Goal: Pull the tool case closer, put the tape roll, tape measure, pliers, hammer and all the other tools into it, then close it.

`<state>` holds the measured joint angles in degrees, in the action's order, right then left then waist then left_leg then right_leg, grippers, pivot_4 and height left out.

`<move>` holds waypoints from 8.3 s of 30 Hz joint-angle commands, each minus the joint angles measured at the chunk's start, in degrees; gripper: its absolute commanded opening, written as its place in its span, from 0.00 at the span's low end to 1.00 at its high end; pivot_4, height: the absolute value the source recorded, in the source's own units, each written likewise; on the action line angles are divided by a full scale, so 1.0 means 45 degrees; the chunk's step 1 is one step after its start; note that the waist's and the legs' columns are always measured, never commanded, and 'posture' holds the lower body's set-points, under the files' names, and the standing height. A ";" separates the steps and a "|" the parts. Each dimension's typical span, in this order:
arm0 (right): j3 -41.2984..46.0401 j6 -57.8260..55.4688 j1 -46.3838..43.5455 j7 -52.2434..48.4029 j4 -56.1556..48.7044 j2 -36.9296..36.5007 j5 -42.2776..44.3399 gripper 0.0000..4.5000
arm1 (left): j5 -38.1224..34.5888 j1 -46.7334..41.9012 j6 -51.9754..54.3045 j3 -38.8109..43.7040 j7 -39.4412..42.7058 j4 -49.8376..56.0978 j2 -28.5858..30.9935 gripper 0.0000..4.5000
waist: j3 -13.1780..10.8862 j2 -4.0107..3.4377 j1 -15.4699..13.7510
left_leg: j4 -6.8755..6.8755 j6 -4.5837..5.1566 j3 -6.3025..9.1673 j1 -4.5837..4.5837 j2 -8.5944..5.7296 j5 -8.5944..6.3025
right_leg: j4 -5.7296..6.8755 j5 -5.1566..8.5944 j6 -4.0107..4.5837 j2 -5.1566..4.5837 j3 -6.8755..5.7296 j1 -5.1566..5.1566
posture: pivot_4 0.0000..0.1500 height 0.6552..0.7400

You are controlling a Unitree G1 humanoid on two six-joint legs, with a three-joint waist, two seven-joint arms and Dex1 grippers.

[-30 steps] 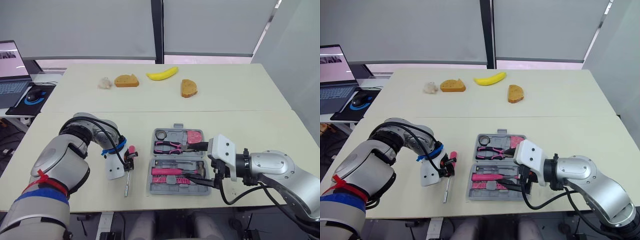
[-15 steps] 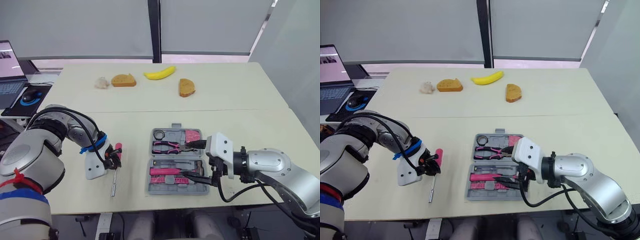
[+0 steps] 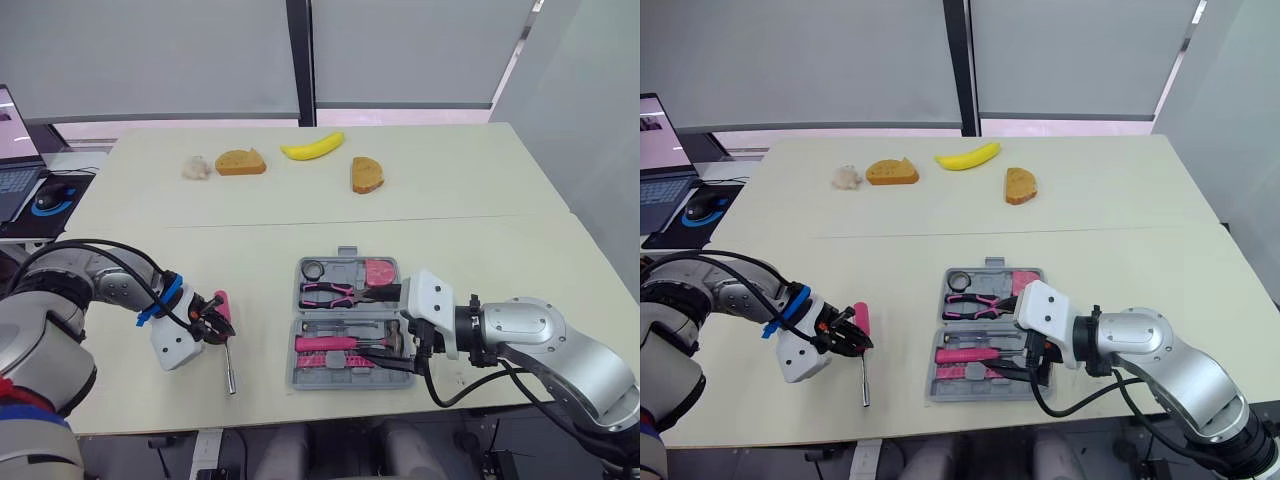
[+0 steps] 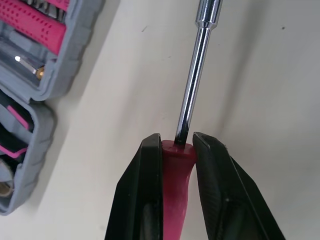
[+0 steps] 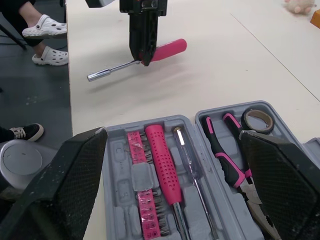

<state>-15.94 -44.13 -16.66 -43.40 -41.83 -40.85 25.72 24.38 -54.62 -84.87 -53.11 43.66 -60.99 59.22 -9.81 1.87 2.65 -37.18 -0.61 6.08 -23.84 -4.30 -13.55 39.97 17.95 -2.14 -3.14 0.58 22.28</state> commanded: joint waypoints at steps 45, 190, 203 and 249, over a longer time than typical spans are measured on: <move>-0.1604 0.0085 -0.1245 0.0024 0.0348 0.0964 -0.1459 1.00 | -0.9302 0.9305 3.5797 1.2700 -0.4012 1.7052 -0.5180 0.12 | 0.0024 -0.0009 -0.0232 | -0.0011 -0.0017 -0.0007 0.0016 0.0002 0.0007 | 0.0003 -0.0002 0.0008 -0.0006 0.0052 -0.0005 | 1.00 1.00; 0.4980 -0.0602 0.5353 -0.1617 -0.3066 -0.5349 0.0936 1.00 | -0.3528 0.8337 2.5470 0.3264 0.2799 1.8184 -0.5470 0.16 | 0.0142 -0.0160 -0.0587 | 0.0036 -0.0004 0.0013 0.0112 0.0023 -0.0001 | -0.0202 -0.0002 0.0018 0.0001 -0.0020 -0.0229 | 1.00 1.00; 0.4910 -0.0586 0.5375 -0.1441 -0.3104 -0.5257 0.0899 1.00 | -0.3849 0.8141 2.6066 0.3476 0.2962 1.8649 -0.5729 0.49 | 0.0142 -0.0160 -0.0588 | 0.0036 -0.0004 0.0013 0.0111 0.0022 -0.0001 | -0.0202 -0.0002 0.0017 0.0001 -0.0019 -0.0231 | 1.00 1.00; 0.4705 -0.0810 0.5104 -0.1094 -0.3127 -0.5172 0.1144 1.00 | -0.3698 0.7656 2.2645 0.3977 0.5151 1.5886 -0.5313 0.00 | 0.0141 -0.0163 -0.0568 | 0.0039 -0.0002 0.0021 0.0117 0.0021 -0.0001 | -0.0211 -0.0002 0.0017 -0.0002 -0.0027 -0.0238 | 1.00 1.00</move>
<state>5.27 -48.00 6.99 -48.46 -54.93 -64.25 30.42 7.27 -21.30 16.42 -34.03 66.38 9.24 35.12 -9.18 1.14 0.10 -37.00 -0.62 6.17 -23.31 -4.20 -13.55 39.02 17.94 -2.07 -3.15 0.46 21.21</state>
